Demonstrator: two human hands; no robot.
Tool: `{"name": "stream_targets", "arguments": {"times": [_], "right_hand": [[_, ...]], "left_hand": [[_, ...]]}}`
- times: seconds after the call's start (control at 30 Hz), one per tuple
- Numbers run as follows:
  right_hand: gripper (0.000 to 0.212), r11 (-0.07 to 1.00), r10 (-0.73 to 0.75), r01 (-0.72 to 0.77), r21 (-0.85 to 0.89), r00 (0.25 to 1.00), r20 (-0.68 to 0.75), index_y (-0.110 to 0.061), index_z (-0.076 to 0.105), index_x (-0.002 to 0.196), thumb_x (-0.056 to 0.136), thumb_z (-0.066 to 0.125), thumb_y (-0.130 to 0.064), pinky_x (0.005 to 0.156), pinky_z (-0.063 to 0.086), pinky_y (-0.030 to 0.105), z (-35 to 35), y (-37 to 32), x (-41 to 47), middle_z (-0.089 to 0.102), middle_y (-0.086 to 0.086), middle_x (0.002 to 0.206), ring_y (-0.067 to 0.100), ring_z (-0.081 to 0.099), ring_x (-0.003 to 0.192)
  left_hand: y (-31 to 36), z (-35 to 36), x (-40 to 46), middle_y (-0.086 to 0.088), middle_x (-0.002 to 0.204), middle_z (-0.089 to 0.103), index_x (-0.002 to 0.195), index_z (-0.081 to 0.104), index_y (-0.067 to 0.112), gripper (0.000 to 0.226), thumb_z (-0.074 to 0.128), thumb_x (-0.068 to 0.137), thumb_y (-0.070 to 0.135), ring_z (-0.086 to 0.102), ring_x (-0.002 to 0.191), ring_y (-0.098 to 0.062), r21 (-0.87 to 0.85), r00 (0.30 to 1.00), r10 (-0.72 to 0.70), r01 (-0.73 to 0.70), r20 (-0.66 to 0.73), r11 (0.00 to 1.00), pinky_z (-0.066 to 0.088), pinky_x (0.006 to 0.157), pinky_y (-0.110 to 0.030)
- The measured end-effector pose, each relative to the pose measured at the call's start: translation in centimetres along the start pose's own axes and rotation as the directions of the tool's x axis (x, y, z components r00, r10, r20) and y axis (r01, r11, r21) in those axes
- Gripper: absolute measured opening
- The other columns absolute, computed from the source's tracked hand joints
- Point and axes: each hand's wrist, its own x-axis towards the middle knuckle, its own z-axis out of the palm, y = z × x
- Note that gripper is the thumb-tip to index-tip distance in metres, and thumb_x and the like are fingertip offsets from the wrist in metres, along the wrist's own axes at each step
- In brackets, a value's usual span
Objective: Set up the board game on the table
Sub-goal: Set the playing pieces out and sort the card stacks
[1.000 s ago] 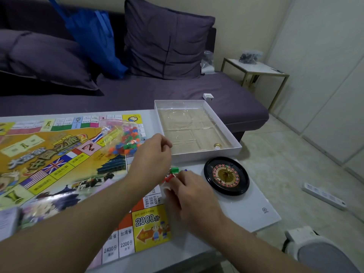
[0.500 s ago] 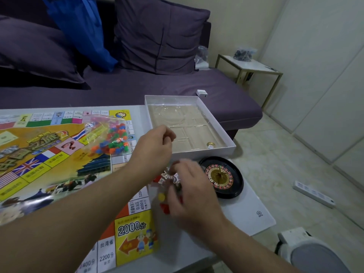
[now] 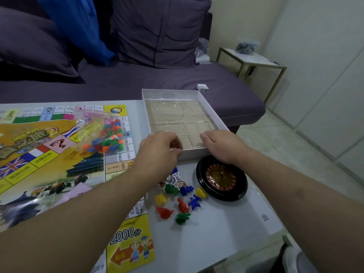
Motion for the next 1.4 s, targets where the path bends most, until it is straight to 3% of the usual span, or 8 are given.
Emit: {"name": "stream_targets", "arguments": {"times": [0.27,0.47,0.63,0.8,1.0,1.17,1.3,1.4], "right_hand": [[0.035,0.982,0.065,-0.078,0.173,0.994,0.083,-0.015,0.060,0.101,0.113,0.037,-0.039,0.089,0.045,0.038,-0.8,-0.5,0.3,0.066,0.009,0.110,0.027,0.059,0.102],[0.031,0.959,0.037,-0.045,0.278,0.999,0.036,-0.016,0.063,0.086,0.110,0.048,-0.028,0.065,0.037,0.028,-1.4,0.4,-0.3,0.062,-0.008,0.083,0.006,0.054,0.076],[0.008,0.963,-0.030,0.029,0.268,1.000,-0.003,-0.031,0.076,0.098,0.099,0.069,-0.027,0.073,0.045,0.020,-2.0,1.8,-1.3,0.070,-0.013,0.090,0.004,0.062,0.086],[0.015,0.923,0.027,0.009,0.384,0.996,-0.088,-0.031,0.082,0.097,0.091,0.080,-0.018,0.071,0.045,0.014,-1.7,2.2,-1.3,0.074,-0.013,0.079,-0.005,0.065,0.078],[0.018,0.823,0.203,0.029,0.567,0.917,-0.342,-0.026,0.078,0.083,0.094,0.073,-0.012,0.076,0.058,0.029,-1.5,1.3,-1.6,0.076,-0.012,0.074,0.004,0.072,0.074],[0.017,0.865,0.106,0.083,0.495,0.934,-0.342,-0.029,0.078,0.086,0.096,0.073,-0.016,0.074,0.055,0.019,-1.7,-0.5,-3.5,0.074,-0.014,0.080,-0.002,0.070,0.080],[0.013,0.811,0.259,0.027,0.585,0.879,-0.401,-0.027,0.077,0.085,0.095,0.072,-0.019,0.082,0.060,0.036,-2.3,0.2,-4.5,0.075,-0.015,0.078,0.002,0.071,0.078],[0.013,0.791,0.185,0.050,0.610,0.931,-0.316,-0.028,0.077,0.086,0.093,0.076,-0.016,0.076,0.060,0.035,-2.5,-1.3,-5.5,0.077,-0.012,0.080,0.006,0.073,0.076]], "left_hand": [[0.2,-0.1,-0.2,0.017,0.094,0.062,0.084,0.065,0.037,0.018,0.074,0.095,0.028,0.060,0.102,-0.013,-0.002,1.000,-0.012,0.012,0.014,1.000,0.052,0.098,-0.044],[0.4,-0.1,-0.2,0.013,0.097,0.065,0.085,0.067,0.035,0.015,0.074,0.095,0.026,0.061,0.101,-0.014,-0.009,1.000,-0.021,0.021,0.005,1.000,0.052,0.099,-0.046],[0.4,0.2,-0.4,0.011,0.099,0.064,0.089,0.069,0.033,0.011,0.073,0.096,0.025,0.060,0.103,-0.015,0.018,1.000,-0.018,0.018,-0.020,1.000,0.052,0.099,-0.046],[0.5,0.2,-0.4,0.009,0.100,0.065,0.090,0.070,0.031,0.009,0.073,0.096,0.024,0.060,0.104,-0.016,0.029,1.000,-0.022,0.022,-0.014,0.999,0.052,0.099,-0.048],[0.7,0.1,-0.3,0.009,0.103,0.066,0.094,0.069,0.031,0.007,0.070,0.098,0.025,0.059,0.106,-0.017,0.060,1.000,-0.012,0.011,0.007,0.998,0.051,0.100,-0.048],[0.5,-0.8,-0.1,0.008,0.116,0.064,0.106,0.070,0.030,0.011,0.063,0.102,0.023,0.057,0.114,-0.016,0.086,0.993,-0.008,-0.003,0.121,0.996,0.049,0.103,-0.041],[0.2,-1.4,-0.5,0.007,0.128,0.059,0.119,0.068,0.029,0.021,0.059,0.104,0.016,0.053,0.120,-0.012,0.079,0.982,0.007,-0.022,0.189,0.997,0.045,0.101,-0.031],[0.2,-1.7,-0.7,0.009,0.127,0.056,0.120,0.067,0.030,0.029,0.055,0.105,0.009,0.049,0.115,-0.009,0.067,0.979,0.004,-0.018,0.202,0.998,0.041,0.097,-0.025]]}}
